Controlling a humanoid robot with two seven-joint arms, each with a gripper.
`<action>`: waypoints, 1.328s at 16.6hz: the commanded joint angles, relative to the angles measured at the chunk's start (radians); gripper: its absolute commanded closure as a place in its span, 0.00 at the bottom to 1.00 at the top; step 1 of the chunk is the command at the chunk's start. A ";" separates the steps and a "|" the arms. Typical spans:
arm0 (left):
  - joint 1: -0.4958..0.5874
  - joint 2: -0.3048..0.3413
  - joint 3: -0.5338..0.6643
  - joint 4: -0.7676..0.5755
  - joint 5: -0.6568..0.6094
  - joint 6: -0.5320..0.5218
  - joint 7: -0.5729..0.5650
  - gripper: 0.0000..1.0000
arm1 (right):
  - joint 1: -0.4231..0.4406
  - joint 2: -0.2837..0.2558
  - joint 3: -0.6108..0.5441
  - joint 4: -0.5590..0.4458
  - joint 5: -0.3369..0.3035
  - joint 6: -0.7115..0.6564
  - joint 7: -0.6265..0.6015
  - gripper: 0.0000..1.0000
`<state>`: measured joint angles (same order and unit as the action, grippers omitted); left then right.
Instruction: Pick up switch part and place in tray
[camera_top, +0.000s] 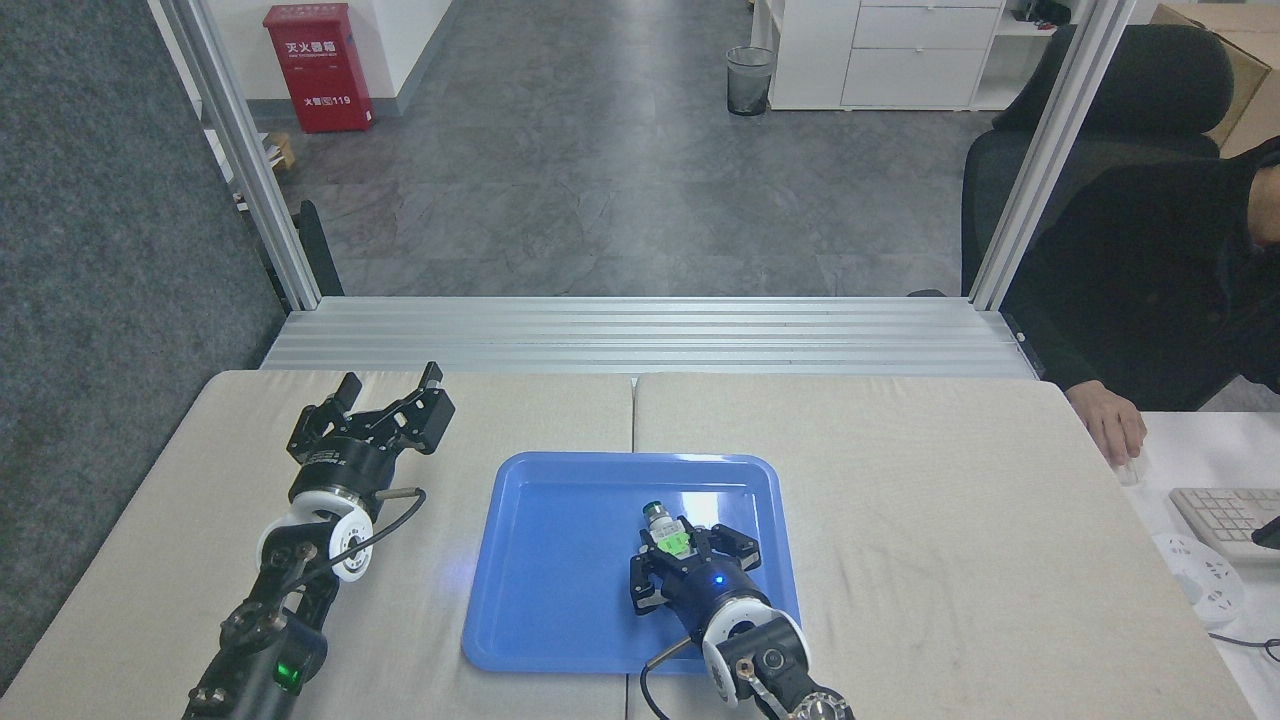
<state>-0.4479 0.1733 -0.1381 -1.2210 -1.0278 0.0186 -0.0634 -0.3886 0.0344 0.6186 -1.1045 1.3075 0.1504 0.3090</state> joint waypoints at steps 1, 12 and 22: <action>0.000 0.000 0.000 0.000 0.000 0.000 0.001 0.00 | 0.007 0.039 0.052 0.022 0.007 0.011 -0.016 0.03; 0.000 0.000 0.000 0.000 0.000 0.000 0.001 0.00 | -0.092 -0.187 -0.465 -0.053 -0.097 -0.080 -0.346 0.03; 0.000 0.000 0.000 0.000 0.000 0.000 0.001 0.00 | -0.039 -0.280 -0.505 -0.139 -0.162 -0.081 -0.343 0.03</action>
<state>-0.4479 0.1733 -0.1381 -1.2210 -1.0278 0.0186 -0.0634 -0.4426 -0.1475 0.2036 -1.1804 1.1618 0.0679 -0.0331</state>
